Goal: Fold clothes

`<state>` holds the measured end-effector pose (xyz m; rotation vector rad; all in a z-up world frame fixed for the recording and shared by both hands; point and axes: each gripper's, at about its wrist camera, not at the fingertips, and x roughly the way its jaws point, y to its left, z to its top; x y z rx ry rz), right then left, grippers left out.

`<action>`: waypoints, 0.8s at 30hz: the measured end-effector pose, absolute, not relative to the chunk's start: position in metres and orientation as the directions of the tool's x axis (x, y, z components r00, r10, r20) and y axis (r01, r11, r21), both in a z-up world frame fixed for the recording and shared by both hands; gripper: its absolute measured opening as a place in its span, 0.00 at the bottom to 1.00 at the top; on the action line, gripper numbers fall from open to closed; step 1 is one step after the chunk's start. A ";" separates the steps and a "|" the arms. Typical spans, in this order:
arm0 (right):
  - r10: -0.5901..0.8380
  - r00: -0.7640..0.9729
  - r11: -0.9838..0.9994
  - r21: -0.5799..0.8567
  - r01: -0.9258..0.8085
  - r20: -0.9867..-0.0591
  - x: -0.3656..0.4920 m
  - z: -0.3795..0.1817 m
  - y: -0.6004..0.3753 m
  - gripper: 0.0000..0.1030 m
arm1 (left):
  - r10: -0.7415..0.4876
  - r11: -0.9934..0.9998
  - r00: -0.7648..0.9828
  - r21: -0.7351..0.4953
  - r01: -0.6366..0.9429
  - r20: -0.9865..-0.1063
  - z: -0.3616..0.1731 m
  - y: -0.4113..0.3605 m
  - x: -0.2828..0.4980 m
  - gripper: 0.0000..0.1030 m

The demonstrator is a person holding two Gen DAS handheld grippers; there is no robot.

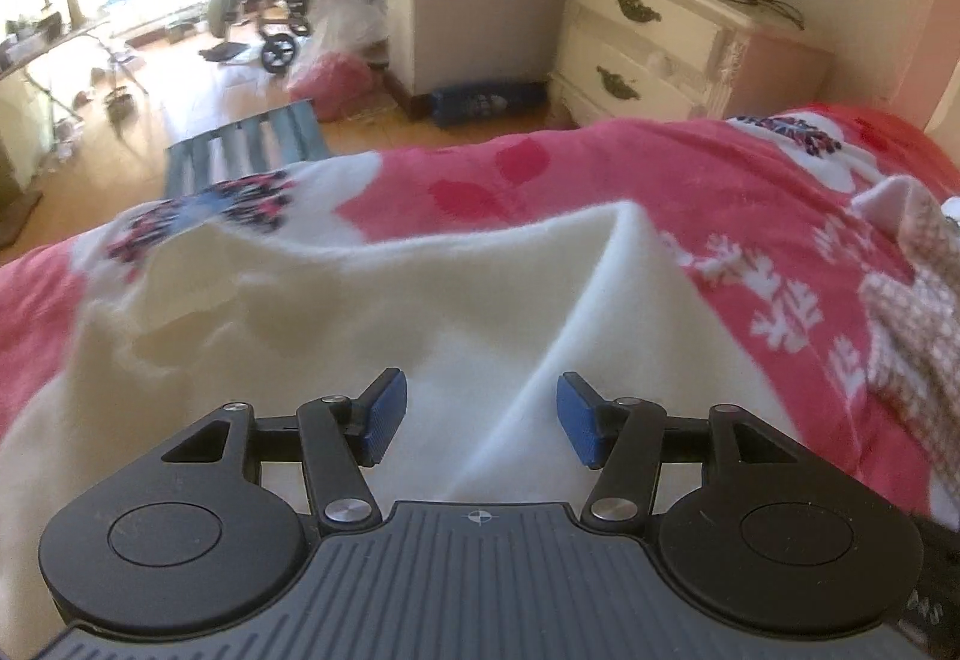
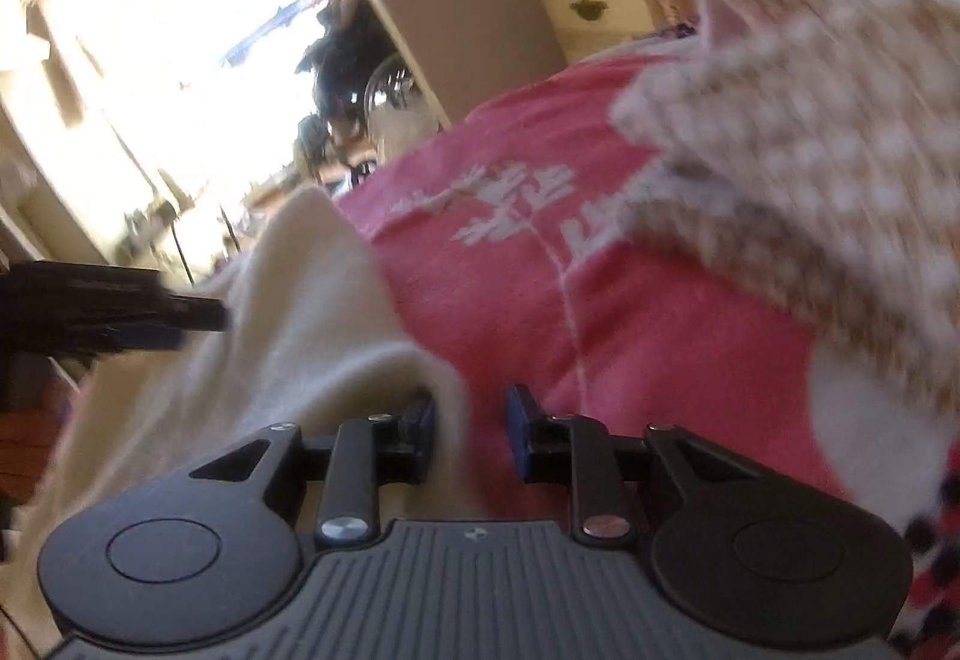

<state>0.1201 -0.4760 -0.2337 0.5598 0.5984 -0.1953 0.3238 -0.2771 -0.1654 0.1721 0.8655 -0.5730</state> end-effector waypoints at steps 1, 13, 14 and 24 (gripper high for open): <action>-0.016 0.816 0.835 0.440 0.329 -0.578 0.120 -0.234 -0.475 0.24 | -0.419 0.826 0.503 -0.088 0.556 -0.755 -0.169 -0.284 0.328 0.54; -0.025 0.785 0.904 0.320 0.282 -0.619 0.096 -0.209 -0.459 0.32 | -0.307 0.907 0.612 -0.029 0.420 -0.729 -0.174 -0.288 0.347 0.51; -0.035 0.773 0.923 0.276 0.267 -0.633 0.089 -0.198 -0.454 0.32 | -0.310 0.905 0.609 -0.031 0.424 -0.730 -0.166 -0.281 0.346 0.51; 0.099 0.786 0.936 0.326 0.135 -0.610 0.165 -0.169 -0.428 0.32 | -0.254 0.945 0.712 -0.011 0.327 -0.655 -0.019 -0.088 0.308 0.54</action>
